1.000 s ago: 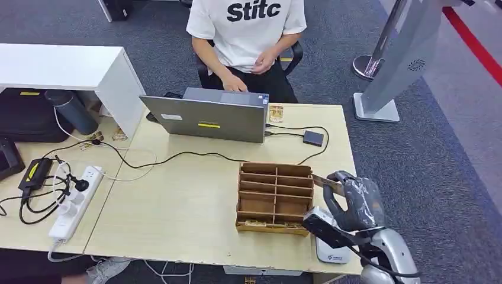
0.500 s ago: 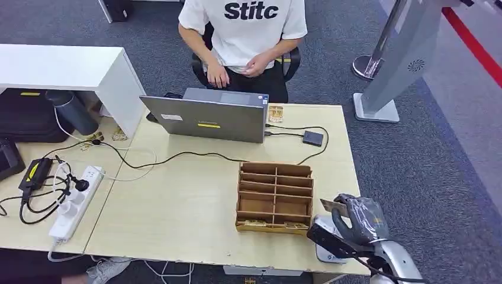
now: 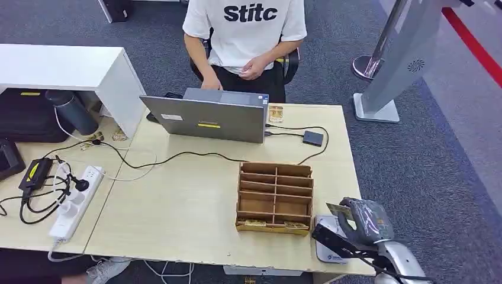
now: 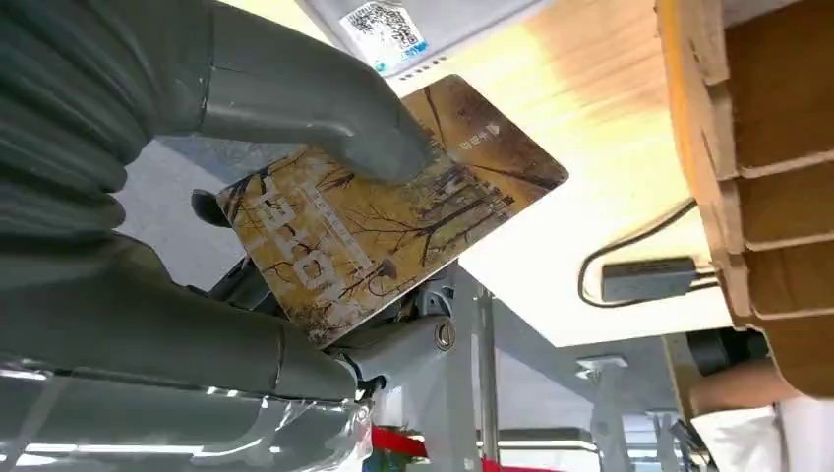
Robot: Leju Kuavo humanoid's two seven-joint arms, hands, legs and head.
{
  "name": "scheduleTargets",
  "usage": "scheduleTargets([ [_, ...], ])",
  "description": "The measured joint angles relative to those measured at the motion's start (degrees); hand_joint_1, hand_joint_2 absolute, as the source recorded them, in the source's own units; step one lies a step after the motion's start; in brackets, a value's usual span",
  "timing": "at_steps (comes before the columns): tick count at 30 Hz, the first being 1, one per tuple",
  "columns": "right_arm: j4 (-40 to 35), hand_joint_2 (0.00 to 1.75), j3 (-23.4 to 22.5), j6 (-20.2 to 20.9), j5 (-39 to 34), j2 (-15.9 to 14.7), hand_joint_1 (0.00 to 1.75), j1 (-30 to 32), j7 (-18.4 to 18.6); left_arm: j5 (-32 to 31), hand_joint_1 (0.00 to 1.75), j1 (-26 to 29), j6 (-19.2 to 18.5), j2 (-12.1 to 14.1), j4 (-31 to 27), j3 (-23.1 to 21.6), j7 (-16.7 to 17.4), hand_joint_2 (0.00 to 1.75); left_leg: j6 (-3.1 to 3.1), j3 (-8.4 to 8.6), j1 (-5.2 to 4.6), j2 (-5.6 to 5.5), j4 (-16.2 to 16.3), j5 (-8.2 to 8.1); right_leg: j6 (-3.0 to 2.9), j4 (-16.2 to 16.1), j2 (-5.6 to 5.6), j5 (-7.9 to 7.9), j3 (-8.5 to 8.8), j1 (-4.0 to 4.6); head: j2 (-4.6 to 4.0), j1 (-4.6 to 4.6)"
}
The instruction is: Pass the card to the sensor for recognition and then transmit it.
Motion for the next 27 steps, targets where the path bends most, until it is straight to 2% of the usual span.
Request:
scheduleTargets([
  [18,2.8,1.75,0.0,0.1,0.7,-0.2,1.75,-1.4,0.1,0.0,0.00,0.0,0.0,-0.8,0.0,0.3,0.6,1.75,0.00,0.01,0.00,0.00,0.0,0.00,0.00,0.0,0.00,0.00,0.00,0.00,0.00,0.00],
  [24,2.0,1.75,0.1,-1.3,1.4,-0.2,1.75,-2.7,-0.8,0.0,0.00,-0.1,0.0,-0.8,0.0,0.3,0.6,1.75,0.00,0.01,0.00,0.00,0.0,0.01,0.00,0.0,0.00,0.00,0.02,0.00,0.00,0.00],
  [27,-0.4,1.75,1.2,-2.6,1.8,-0.1,1.75,-4.6,-2.8,0.0,0.00,-0.5,0.0,-0.8,0.0,0.2,1.0,1.75,0.00,0.01,0.00,0.04,0.0,0.01,-0.02,0.0,0.06,0.02,0.01,0.00,0.00,0.00],
])
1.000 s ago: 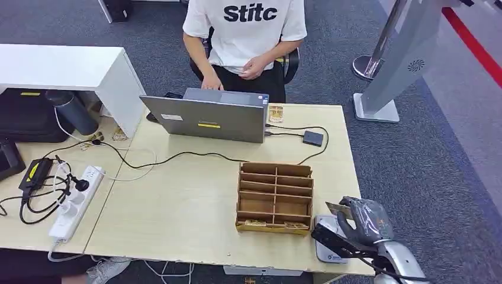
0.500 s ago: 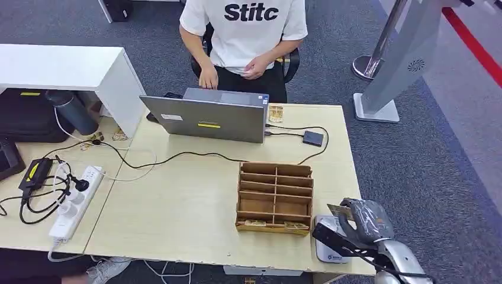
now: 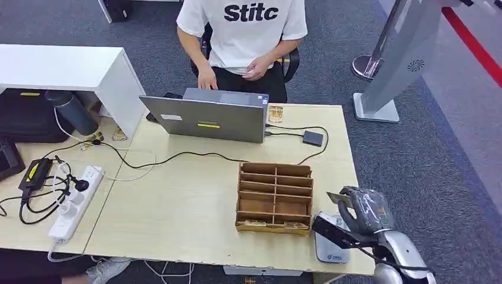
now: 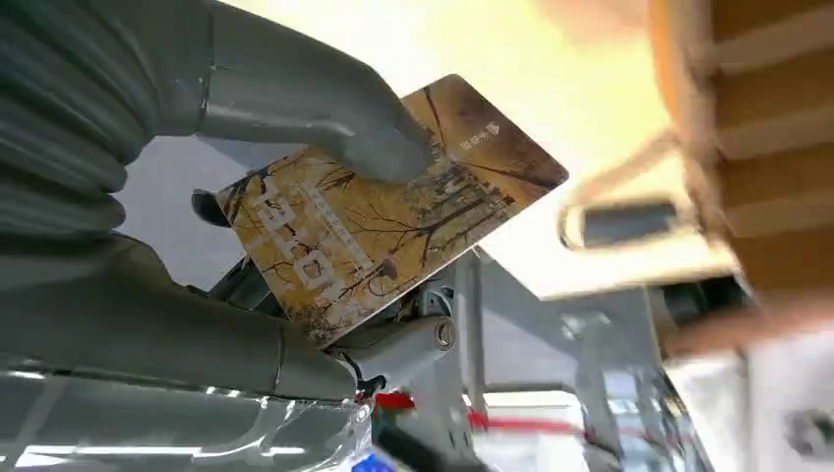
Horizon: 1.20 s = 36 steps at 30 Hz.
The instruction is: Pass the card to the sensor for recognition and then transmit it.
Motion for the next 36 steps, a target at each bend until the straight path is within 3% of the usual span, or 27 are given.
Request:
scheduleTargets([
  [5,-3.6,1.75,3.7,0.2,-0.2,1.1,1.75,-4.1,-1.2,0.0,0.00,-1.8,0.0,0.0,0.0,-1.1,0.4,1.75,0.00,0.05,0.02,0.07,0.0,0.02,-0.01,0.0,0.05,0.01,0.01,0.00,0.00,0.00],
  [9,-4.7,1.75,10.2,0.8,-2.4,2.4,1.75,-10.6,-0.4,0.0,0.00,-5.1,0.0,0.0,0.0,-3.9,0.8,1.75,-0.06,0.08,0.03,0.10,0.0,0.06,-0.05,0.1,0.07,0.03,0.01,0.00,0.00,0.00],
  [17,-3.5,1.75,20.3,3.6,-7.6,5.9,1.75,-20.4,0.8,0.0,0.00,-9.9,-1.4,0.5,0.6,-8.7,1.3,1.75,-0.04,0.08,0.03,0.06,0.0,0.08,-0.05,0.1,0.06,0.03,0.01,0.00,0.00,0.02],
  [22,0.2,1.75,25.0,6.8,-13.4,9.4,1.75,-25.5,0.5,0.0,0.00,-12.7,-4.0,1.5,1.9,-9.0,2.2,1.75,-0.04,0.05,0.04,0.04,0.0,0.08,-0.05,0.1,0.04,0.03,0.00,0.01,0.00,0.00],
  [36,10.4,1.75,30.7,8.0,-15.8,16.1,1.75,-32.8,1.9,-0.3,0.00,-15.3,-6.6,1.9,5.9,-9.0,5.4,1.75,-0.04,0.00,0.04,-0.02,0.0,0.09,-0.05,0.1,0.00,0.03,-0.02,0.00,0.00,0.02],
])
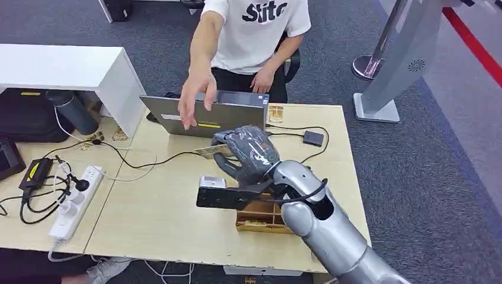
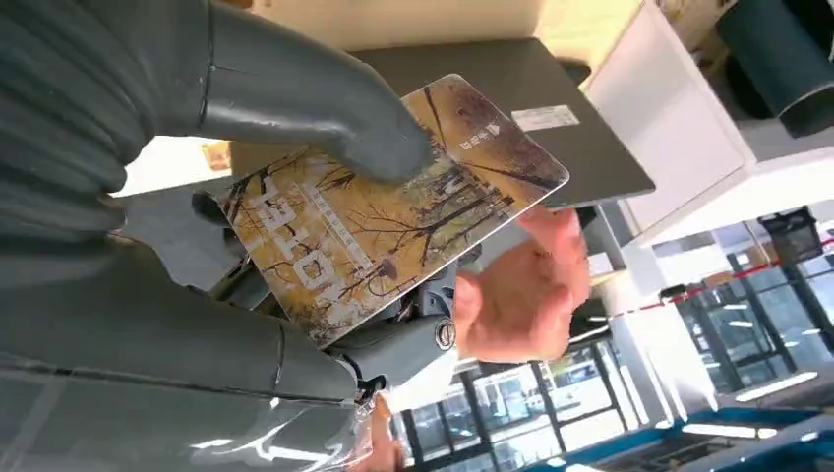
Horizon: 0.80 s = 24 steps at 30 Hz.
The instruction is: Pass the card to the sensor for recognition and then transmit it.
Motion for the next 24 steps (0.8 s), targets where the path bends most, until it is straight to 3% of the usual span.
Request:
scheduleTargets([
  [14,2.9,1.75,2.6,0.2,-0.8,2.5,1.75,-1.7,0.8,0.1,0.00,-0.6,0.0,0.0,1.2,0.0,0.2,1.75,0.00,0.00,0.00,0.00,0.0,0.00,0.00,0.0,0.01,0.00,0.00,0.00,0.00,-0.02],
  [19,4.1,1.75,3.8,0.2,0.7,3.3,1.75,-3.0,3.6,0.0,0.00,-0.8,-0.2,-0.3,1.7,0.0,0.9,1.75,0.00,0.00,0.00,0.02,0.0,0.00,0.00,0.0,0.01,0.00,0.00,0.00,0.00,0.00],
  [24,10.1,1.75,4.4,0.9,2.0,6.0,1.75,-7.5,7.0,-0.5,0.00,-1.5,-1.5,-0.7,2.7,0.0,3.2,1.75,-0.03,0.02,0.02,0.03,0.0,0.02,-0.01,0.0,0.01,0.01,-0.01,0.00,0.00,-0.02],
])
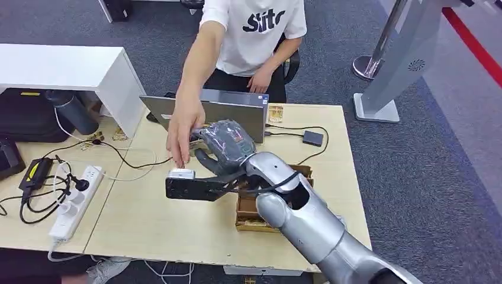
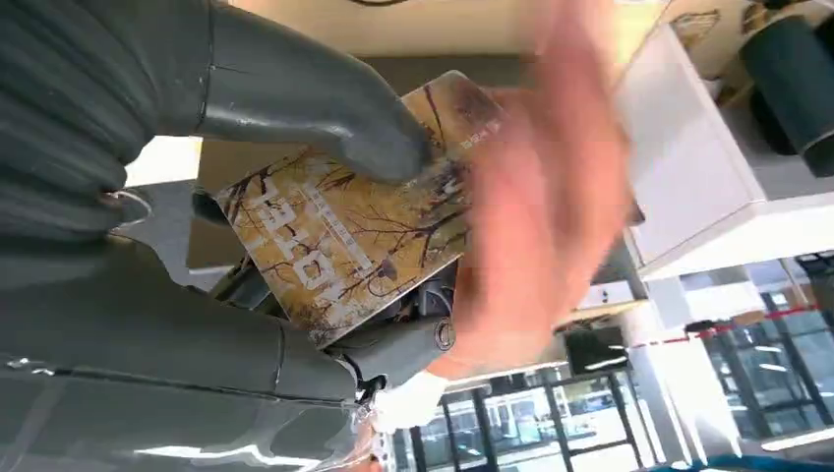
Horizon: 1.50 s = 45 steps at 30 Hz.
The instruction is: Pass the card to the sensor for recognition and then transmit it.
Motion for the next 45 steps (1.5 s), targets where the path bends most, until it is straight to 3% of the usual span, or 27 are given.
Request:
scheduleTargets([
  [8,10.0,1.75,0.1,-0.9,0.8,3.5,1.75,-4.8,0.8,-0.2,0.00,-0.5,-0.4,-0.9,1.8,0.0,1.2,1.75,-0.06,0.00,0.03,-0.03,0.0,0.04,-0.02,0.0,-0.01,0.01,0.00,0.02,0.00,0.02],
  [9,10.5,1.75,-0.1,-1.0,0.7,3.6,0.44,-5.1,0.8,-0.2,0.00,-0.6,-0.3,-1.0,1.9,0.0,1.2,1.75,-0.06,-0.01,0.03,-0.02,0.0,0.04,-0.02,0.0,0.00,0.01,0.00,0.02,0.00,0.02],
  [10,11.0,1.75,-0.4,-1.1,0.4,3.7,0.12,-5.3,0.5,0.0,0.00,-0.6,-0.3,-1.0,2.0,0.0,1.2,1.75,-0.06,-0.01,0.03,-0.02,0.0,0.04,-0.02,0.0,0.00,0.01,0.00,0.02,0.00,0.02],
  [11,11.5,1.75,-0.6,-0.9,-0.3,3.9,0.00,-5.4,-0.1,0.0,0.00,-0.6,-0.2,-1.0,2.1,0.0,1.1,1.75,-0.06,-0.02,0.03,-0.02,0.0,0.04,-0.02,0.0,0.00,0.01,0.00,0.02,0.00,0.02],
  [19,10.8,1.75,-2.6,0.3,-6.9,4.2,0.00,-3.9,-3.5,0.5,0.00,-0.8,0.4,-1.5,2.4,0.0,0.3,1.75,-0.05,-0.09,0.02,-0.01,0.0,0.00,-0.01,0.0,0.01,0.00,-0.09,0.01,0.00,0.02],
  [27,0.5,1.75,-5.8,-0.7,-13.4,2.5,0.00,1.0,-6.8,0.7,0.00,-0.7,2.4,-2.3,2.3,0.0,-1.4,1.75,-0.05,-0.07,0.02,-0.01,0.0,0.01,-0.01,0.0,0.01,0.00,-0.10,0.02,0.00,0.02],
  [33,-13.6,1.75,-9.3,0.2,-21.3,-2.2,0.00,9.1,-11.0,0.8,0.00,0.6,5.4,-2.8,0.6,0.0,-4.2,1.75,-0.04,-0.09,0.01,-0.04,0.0,-0.02,-0.01,-0.1,-0.02,0.00,-0.09,0.01,0.00,0.00],
  [40,-24.7,1.75,-14.7,8.8,-44.8,-9.5,0.00,21.6,-18.3,0.8,0.00,3.7,5.8,-2.0,-1.6,0.1,-6.1,1.75,0.04,-0.09,0.00,-0.05,0.0,-0.08,0.01,-0.2,-0.05,-0.01,-0.08,0.01,0.00,0.02],
  [45,-28.7,1.75,-18.3,8.5,-45.7,-14.6,0.00,29.7,-21.1,0.8,0.00,6.5,7.7,-1.7,-3.4,0.4,-6.8,1.75,0.04,-0.08,-0.01,-0.03,0.0,-0.11,0.02,-0.2,-0.03,-0.02,-0.08,0.01,0.00,0.04],
])
